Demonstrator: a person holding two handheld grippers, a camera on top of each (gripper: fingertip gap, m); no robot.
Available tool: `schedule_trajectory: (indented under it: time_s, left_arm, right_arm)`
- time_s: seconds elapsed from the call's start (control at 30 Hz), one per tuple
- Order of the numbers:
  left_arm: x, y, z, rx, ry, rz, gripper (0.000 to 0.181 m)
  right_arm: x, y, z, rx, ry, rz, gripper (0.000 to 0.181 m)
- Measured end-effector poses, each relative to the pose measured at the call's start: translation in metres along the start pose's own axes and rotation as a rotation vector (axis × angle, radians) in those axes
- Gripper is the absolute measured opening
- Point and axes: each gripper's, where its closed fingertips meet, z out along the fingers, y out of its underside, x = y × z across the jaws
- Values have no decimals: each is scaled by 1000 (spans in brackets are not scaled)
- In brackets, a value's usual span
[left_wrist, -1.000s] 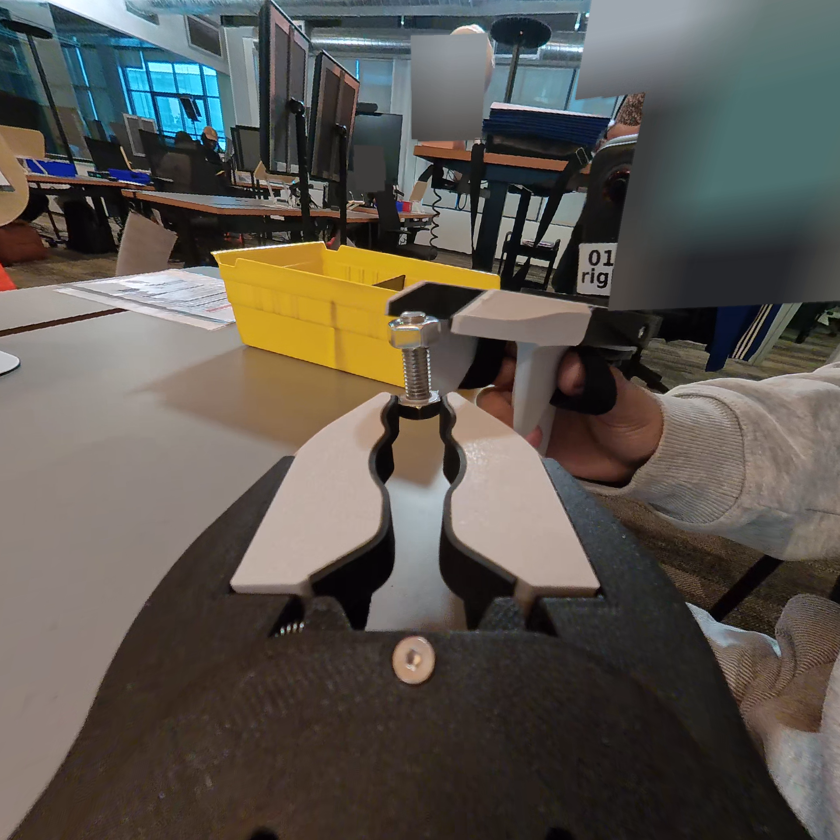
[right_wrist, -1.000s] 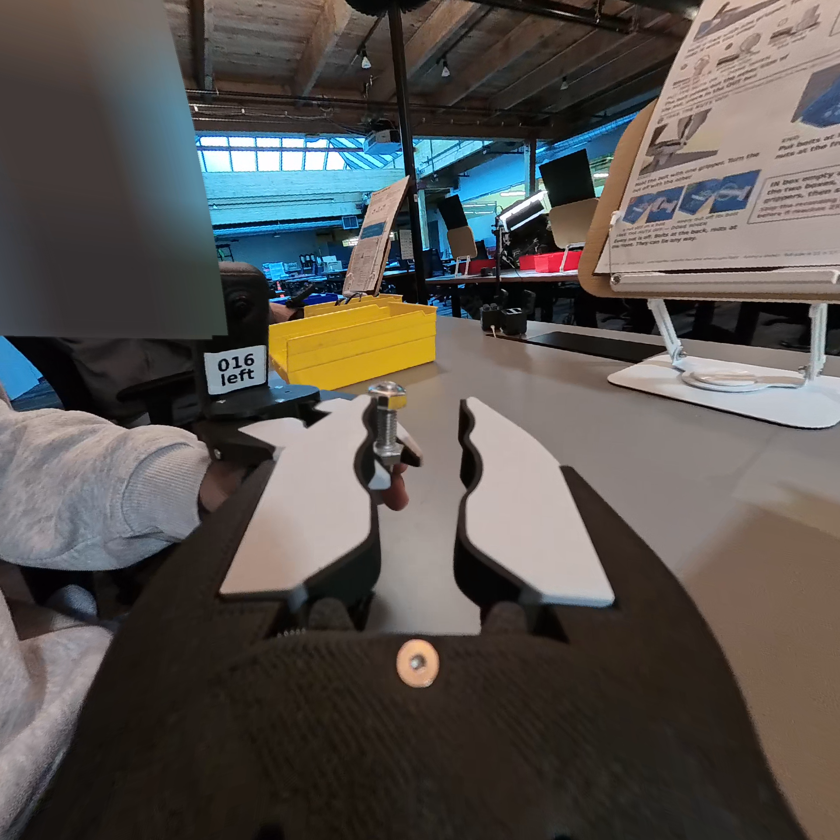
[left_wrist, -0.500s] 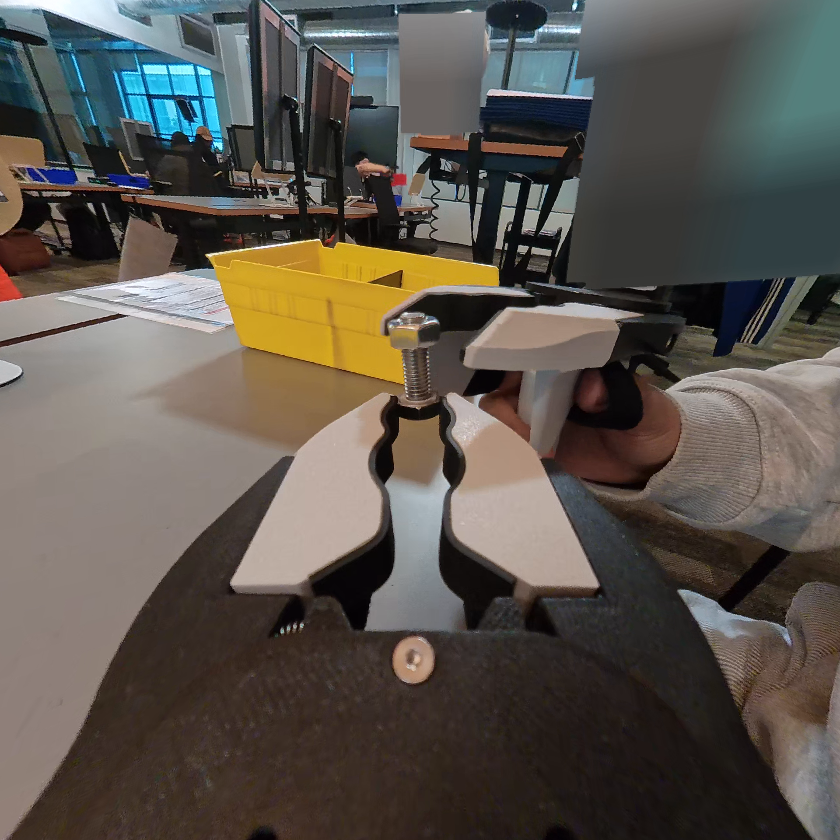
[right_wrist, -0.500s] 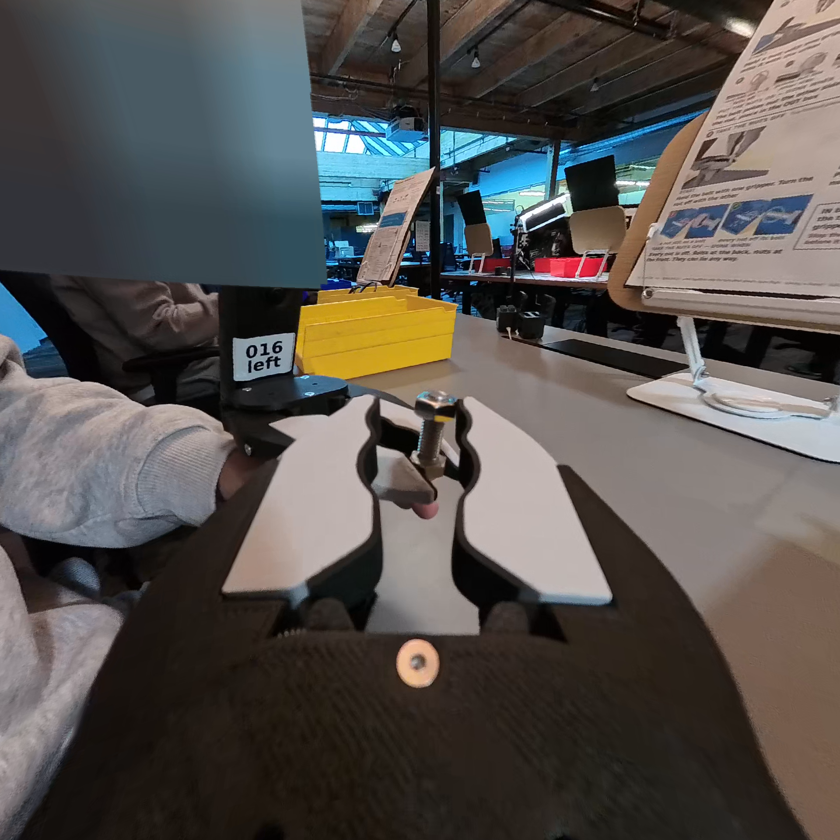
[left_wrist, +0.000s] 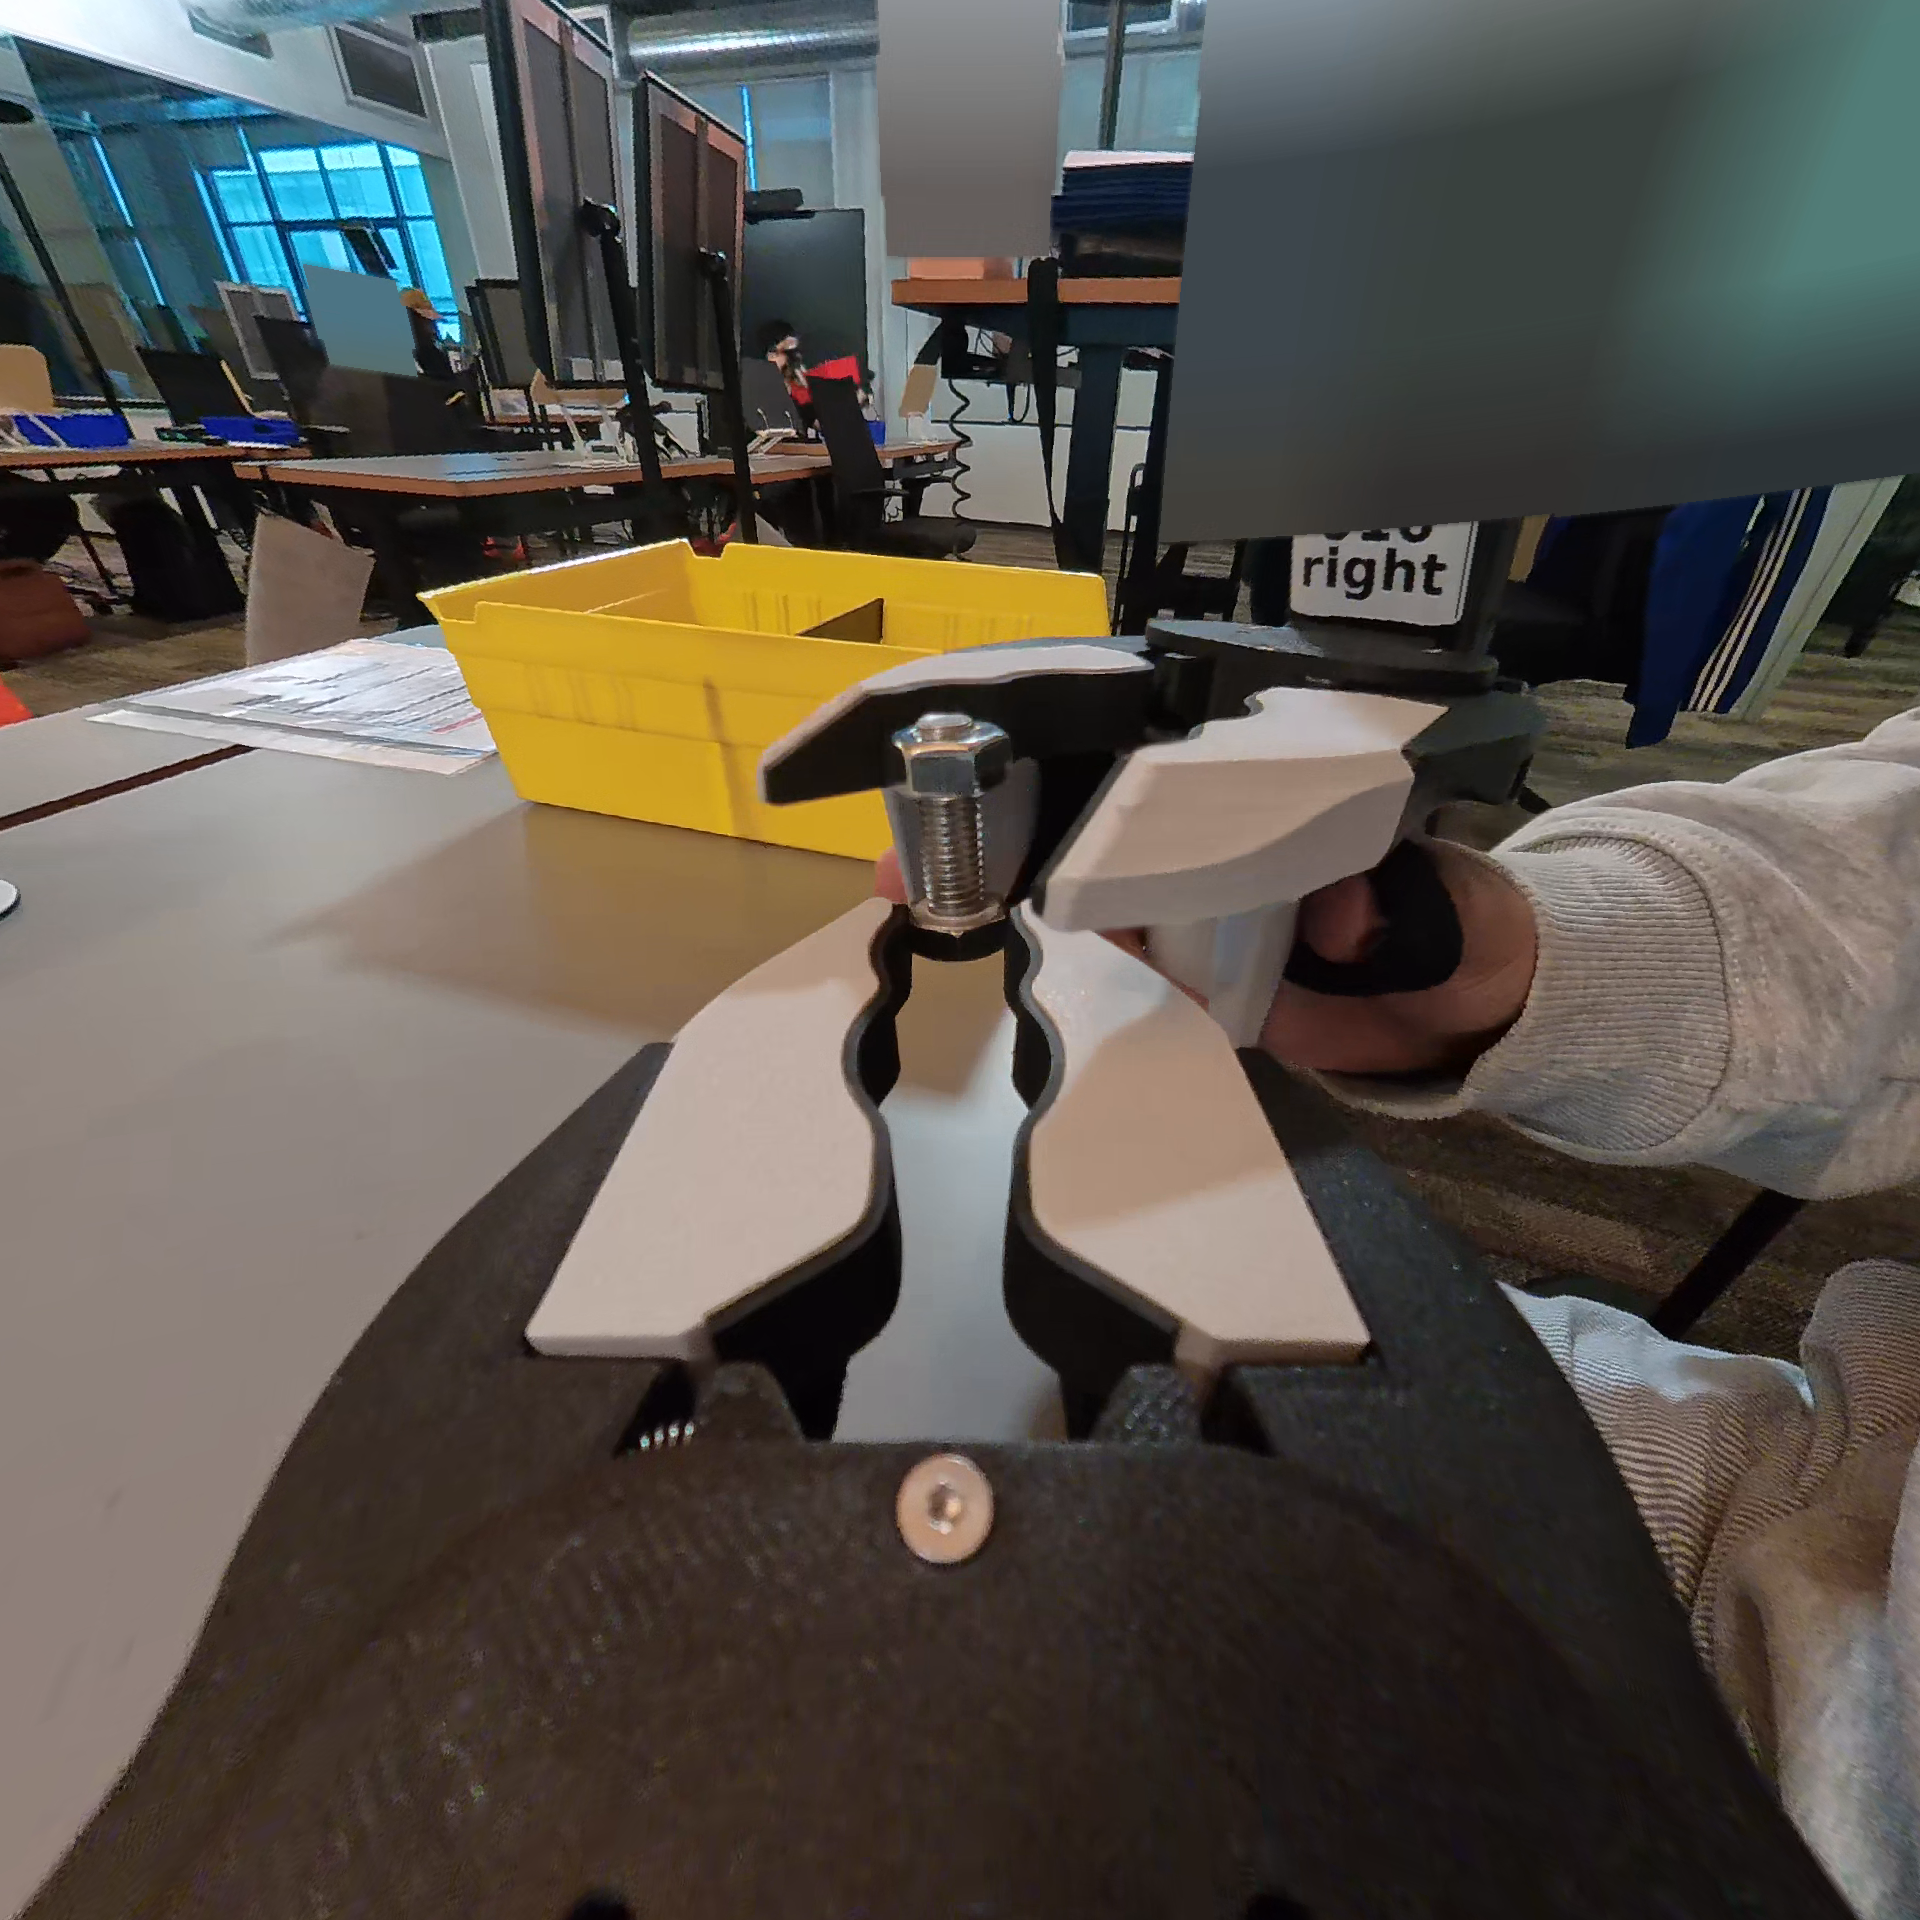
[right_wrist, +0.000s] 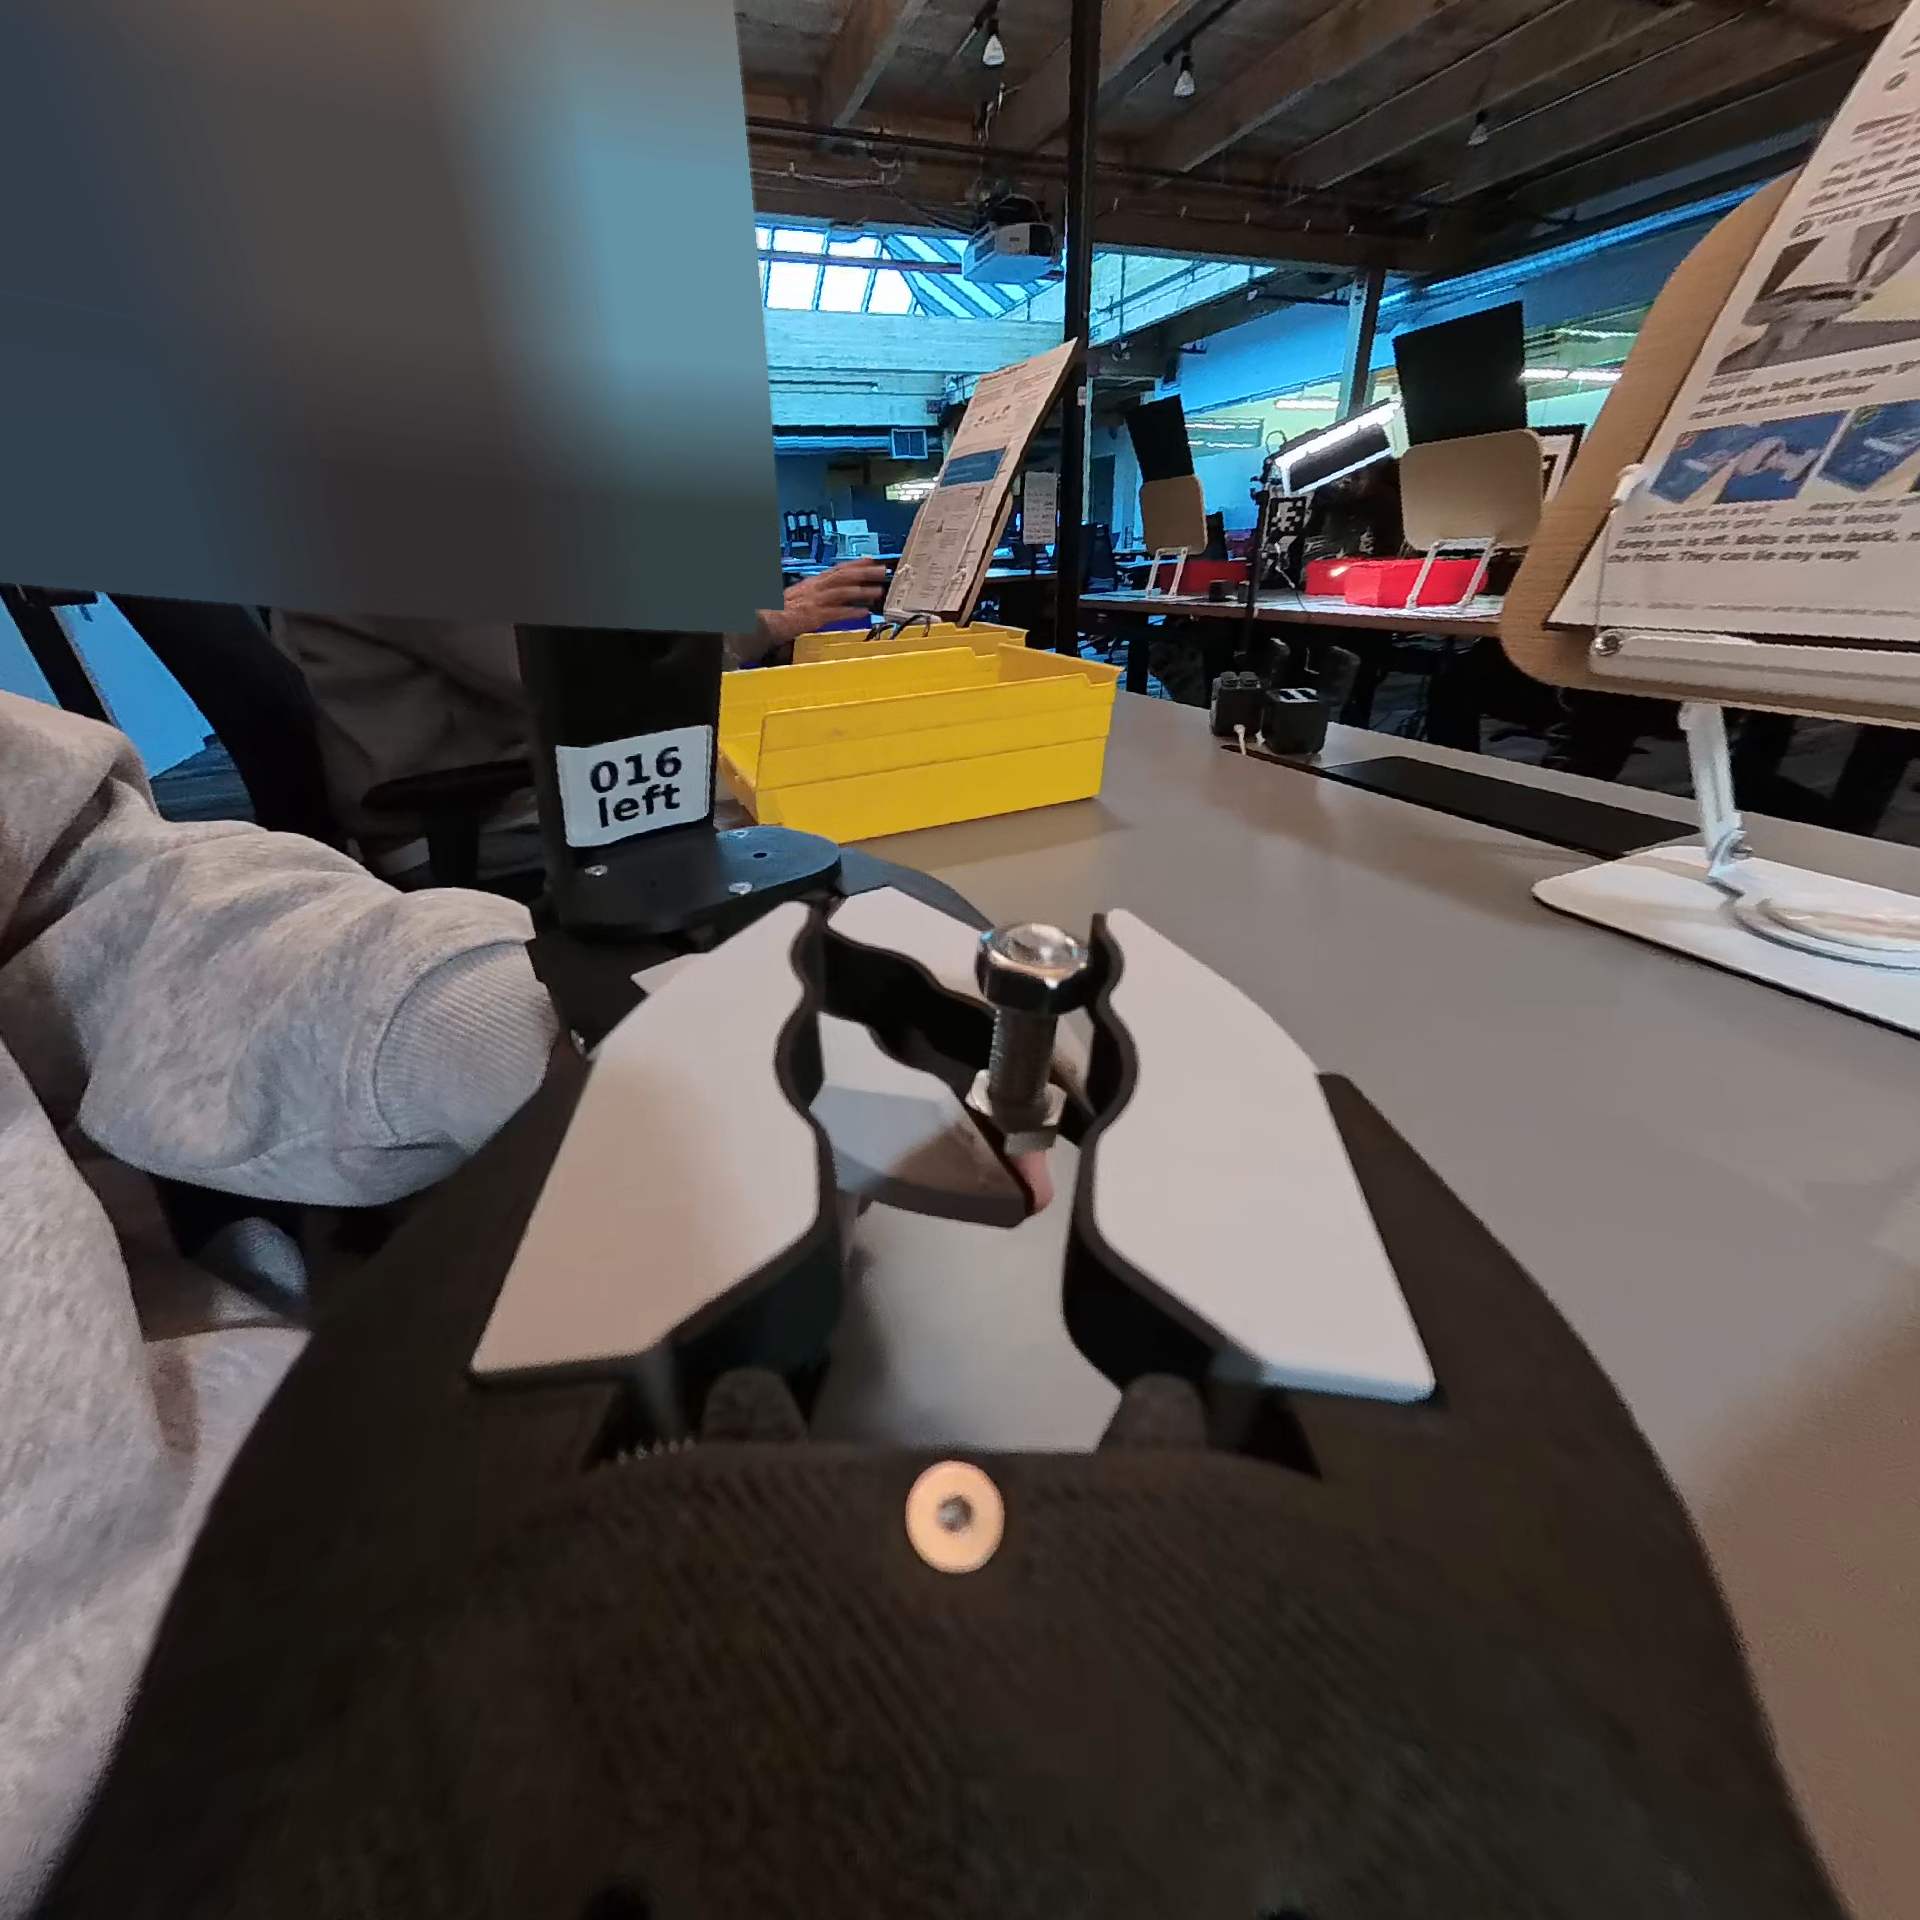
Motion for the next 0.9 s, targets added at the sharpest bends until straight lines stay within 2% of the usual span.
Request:
schedule_trajectory:
  time_s: [0.4, 0.67, 0.9]
  left_arm:
    - [-9, -2, -2, 22, -23, -58, 17]
    - [-15, -4, -4, 42, -35, -112, 17]
    - [-12, -3, -3, 33, -27, -90, 17]
  right_arm:
    - [19, -6, -10, 32, 83, 13, 37]
    - [35, -6, -19, 52, 94, 143, 26]
    - [28, -9, -17, 62, 62, 130, 29]
